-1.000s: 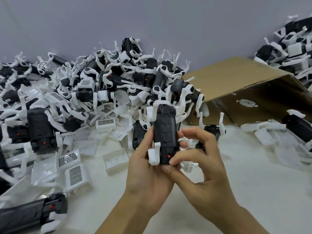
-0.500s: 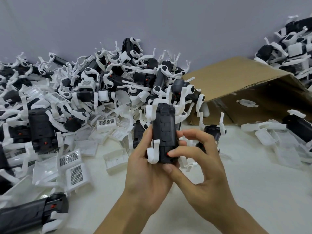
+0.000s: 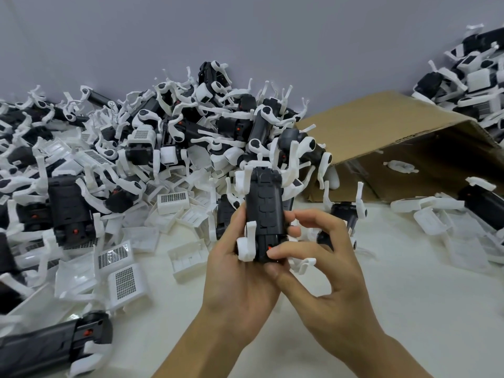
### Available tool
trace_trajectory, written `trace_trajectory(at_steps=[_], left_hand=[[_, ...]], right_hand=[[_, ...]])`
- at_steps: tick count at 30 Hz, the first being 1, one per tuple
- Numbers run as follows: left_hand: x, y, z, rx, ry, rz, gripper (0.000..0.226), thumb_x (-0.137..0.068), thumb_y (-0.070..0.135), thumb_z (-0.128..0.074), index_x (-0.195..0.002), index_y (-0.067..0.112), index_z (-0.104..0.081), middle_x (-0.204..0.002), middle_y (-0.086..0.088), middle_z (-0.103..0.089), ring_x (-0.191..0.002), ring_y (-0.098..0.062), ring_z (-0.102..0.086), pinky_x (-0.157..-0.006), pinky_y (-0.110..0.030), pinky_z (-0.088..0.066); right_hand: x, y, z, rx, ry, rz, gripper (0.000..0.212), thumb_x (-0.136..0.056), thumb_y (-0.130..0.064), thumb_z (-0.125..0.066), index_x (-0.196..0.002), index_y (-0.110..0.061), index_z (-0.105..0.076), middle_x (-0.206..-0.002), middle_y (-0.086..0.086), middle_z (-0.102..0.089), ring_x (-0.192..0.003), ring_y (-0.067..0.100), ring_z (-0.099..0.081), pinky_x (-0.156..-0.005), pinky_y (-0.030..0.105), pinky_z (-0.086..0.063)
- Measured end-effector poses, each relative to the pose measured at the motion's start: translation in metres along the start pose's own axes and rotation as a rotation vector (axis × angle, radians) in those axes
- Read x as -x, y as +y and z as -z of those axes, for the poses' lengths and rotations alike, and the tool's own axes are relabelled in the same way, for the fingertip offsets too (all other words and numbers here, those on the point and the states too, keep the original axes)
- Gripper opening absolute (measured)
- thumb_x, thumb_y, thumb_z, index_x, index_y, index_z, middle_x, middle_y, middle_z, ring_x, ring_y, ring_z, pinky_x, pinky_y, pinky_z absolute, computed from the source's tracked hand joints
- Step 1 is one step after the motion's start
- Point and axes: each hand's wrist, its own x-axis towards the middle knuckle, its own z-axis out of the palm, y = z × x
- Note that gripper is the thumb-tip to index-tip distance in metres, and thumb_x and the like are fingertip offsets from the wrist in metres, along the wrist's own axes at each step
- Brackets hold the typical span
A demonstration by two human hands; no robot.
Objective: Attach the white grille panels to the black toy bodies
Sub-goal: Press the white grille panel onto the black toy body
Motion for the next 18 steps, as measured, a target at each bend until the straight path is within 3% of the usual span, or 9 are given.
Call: trace_trajectory(at_steps=[5, 8, 11, 14, 16, 18], left_hand=[[-0.001, 0.002, -0.001, 0.012, 0.068, 0.007, 0.051, -0.100, 0.042, -0.045, -0.120, 0.002, -0.071, -0.104, -0.017, -0.066, -0.090, -0.024, -0.067, -0.085, -0.033, -0.057], [-0.001, 0.007, -0.003, 0.006, 0.026, -0.024, 0.048, -0.099, 0.033, -0.045, -0.132, 0.004, -0.064, -0.132, -0.022, -0.063, -0.114, -0.032, -0.065, -0.100, -0.039, -0.053], [-0.002, 0.014, -0.007, -0.103, -0.018, -0.160, 0.046, -0.099, 0.019, -0.047, -0.144, 0.008, -0.048, -0.133, -0.027, -0.061, -0.117, -0.037, -0.064, -0.092, -0.040, -0.056], [-0.003, 0.019, -0.004, -0.387, 0.088, -0.378, 0.050, -0.080, 0.016, -0.070, -0.126, 0.021, -0.052, -0.116, -0.018, -0.071, -0.098, -0.030, -0.070, -0.074, -0.041, -0.061], [-0.004, 0.018, -0.002, -0.609, 0.169, -0.474, 0.049, -0.070, 0.009, -0.079, -0.104, 0.030, -0.051, -0.104, -0.011, -0.073, -0.094, -0.028, -0.070, -0.072, -0.046, -0.061], [-0.003, 0.015, -0.001, -0.699, 0.131, -0.444, 0.039, -0.068, 0.016, -0.083, -0.093, 0.029, -0.056, -0.101, -0.012, -0.071, -0.095, -0.036, -0.068, -0.077, -0.052, -0.059]], right_hand=[[0.000, 0.000, -0.001, 0.013, 0.026, -0.047, 0.019, -0.081, -0.027, -0.078, -0.097, -0.037, -0.075, -0.136, -0.007, -0.051, -0.123, 0.022, -0.055, -0.096, 0.027, -0.049], [-0.001, 0.002, 0.002, 0.008, 0.032, -0.115, 0.035, -0.079, -0.031, -0.079, -0.111, -0.039, -0.067, -0.137, -0.009, -0.050, -0.127, 0.019, -0.053, -0.093, 0.021, -0.049], [-0.003, 0.002, 0.004, -0.063, 0.089, -0.211, 0.047, -0.082, -0.032, -0.075, -0.123, -0.041, -0.055, -0.133, -0.011, -0.052, -0.124, 0.016, -0.054, -0.086, 0.018, -0.051], [-0.005, 0.001, 0.009, -0.180, 0.169, -0.256, 0.036, -0.090, -0.026, -0.062, -0.125, -0.034, -0.057, -0.125, -0.006, -0.060, -0.120, 0.015, -0.058, -0.087, 0.017, -0.050], [-0.007, -0.001, 0.012, -0.196, 0.108, -0.290, 0.033, -0.092, -0.040, -0.057, -0.124, -0.033, -0.062, -0.124, -0.010, -0.065, -0.120, 0.012, -0.060, -0.090, 0.018, -0.050], [-0.008, -0.004, 0.011, -0.235, -0.033, -0.358, 0.042, -0.085, -0.056, -0.062, -0.124, -0.039, -0.061, -0.122, -0.017, -0.068, -0.117, 0.005, -0.063, -0.092, 0.016, -0.050]])
